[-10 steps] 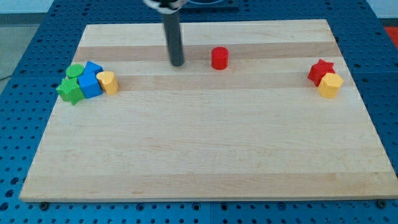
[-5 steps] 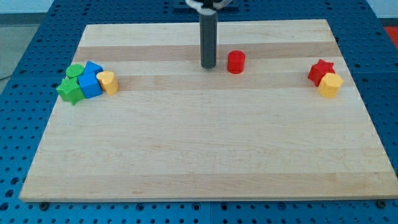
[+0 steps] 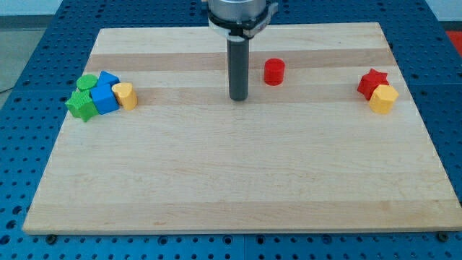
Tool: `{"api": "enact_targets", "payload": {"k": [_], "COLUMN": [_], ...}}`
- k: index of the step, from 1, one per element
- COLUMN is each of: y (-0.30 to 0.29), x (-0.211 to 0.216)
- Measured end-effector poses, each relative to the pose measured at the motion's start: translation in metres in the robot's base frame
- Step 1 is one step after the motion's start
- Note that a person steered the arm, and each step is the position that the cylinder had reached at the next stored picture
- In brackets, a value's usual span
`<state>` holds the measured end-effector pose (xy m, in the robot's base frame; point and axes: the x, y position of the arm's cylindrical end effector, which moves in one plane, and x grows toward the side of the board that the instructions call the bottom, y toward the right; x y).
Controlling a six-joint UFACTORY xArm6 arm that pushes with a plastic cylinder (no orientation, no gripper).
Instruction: Push the red circle above the red star
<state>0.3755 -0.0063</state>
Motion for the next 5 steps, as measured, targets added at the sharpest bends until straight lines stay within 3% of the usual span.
{"api": "enact_targets", "payload": {"k": [1,3,5], "y": [0.029,0.177,0.168], "x": [-0.035,-0.062,-0.062]}}
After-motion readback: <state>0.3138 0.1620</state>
